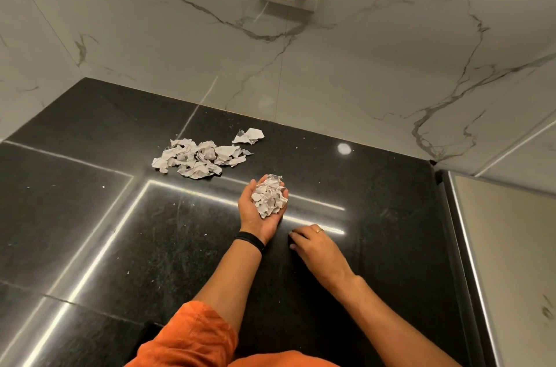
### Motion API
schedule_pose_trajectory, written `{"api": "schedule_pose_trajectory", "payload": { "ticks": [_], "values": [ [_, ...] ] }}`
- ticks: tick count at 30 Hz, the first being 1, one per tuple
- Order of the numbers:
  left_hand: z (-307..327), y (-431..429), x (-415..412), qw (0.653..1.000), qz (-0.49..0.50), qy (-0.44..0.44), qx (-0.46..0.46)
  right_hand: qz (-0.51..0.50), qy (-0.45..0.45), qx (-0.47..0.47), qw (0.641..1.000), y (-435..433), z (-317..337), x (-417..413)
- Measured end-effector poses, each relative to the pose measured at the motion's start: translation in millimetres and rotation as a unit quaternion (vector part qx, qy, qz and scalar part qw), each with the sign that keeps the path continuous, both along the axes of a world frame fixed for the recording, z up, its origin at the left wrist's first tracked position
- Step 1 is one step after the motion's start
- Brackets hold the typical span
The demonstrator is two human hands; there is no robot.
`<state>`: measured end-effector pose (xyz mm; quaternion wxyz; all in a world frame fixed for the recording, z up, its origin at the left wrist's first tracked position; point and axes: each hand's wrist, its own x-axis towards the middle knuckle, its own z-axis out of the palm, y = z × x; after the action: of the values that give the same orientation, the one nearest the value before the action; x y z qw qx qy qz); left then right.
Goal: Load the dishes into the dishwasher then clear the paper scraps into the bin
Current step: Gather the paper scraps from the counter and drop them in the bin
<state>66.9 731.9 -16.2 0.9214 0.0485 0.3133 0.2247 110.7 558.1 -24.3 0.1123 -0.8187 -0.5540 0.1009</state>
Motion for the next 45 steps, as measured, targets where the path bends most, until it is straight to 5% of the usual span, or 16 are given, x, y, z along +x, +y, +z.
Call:
{"api": "schedule_pose_trajectory", "payload": {
  "ticks": [5, 8, 11, 14, 18, 23, 34, 42, 45],
  "values": [
    [0, 0, -2, 1.0, 0.007, -0.002, 0.003, 0.023, -0.039, 0.041, 0.998, -1, -3, 8],
    [-1, 1, -4, 1.0, 0.012, 0.004, 0.003, -0.073, 0.028, 0.091, 0.993, 7, 1, 12],
    [0, 4, -9, 1.0, 0.02, 0.012, 0.002, -0.286, 0.209, 0.182, 0.917, 22, 12, 16],
    [-1, 5, -14, 1.0, 0.02, 0.019, 0.011, -0.312, 0.348, 0.251, 0.848, 44, 37, 23],
    [1, 0, -14, 0.999, 0.011, 0.021, 0.021, -0.189, 0.376, 0.265, 0.868, 74, 68, 16],
    [5, 1, -15, 1.0, 0.029, 0.005, 0.011, -0.128, 0.271, 0.245, 0.922, 93, 68, -2],
    [5, 39, -33, 0.994, 0.105, 0.004, -0.019, -0.162, 0.291, 0.288, 0.898, 158, 74, 21],
    [-5, 67, -55, 0.984, 0.17, 0.012, -0.043, -0.08, 0.164, 0.021, 0.983, 232, 32, 81],
    [-6, 74, -61, 0.982, 0.186, 0.011, -0.038, -0.032, 0.116, 0.024, 0.992, 238, 15, 75]
  ]
}}
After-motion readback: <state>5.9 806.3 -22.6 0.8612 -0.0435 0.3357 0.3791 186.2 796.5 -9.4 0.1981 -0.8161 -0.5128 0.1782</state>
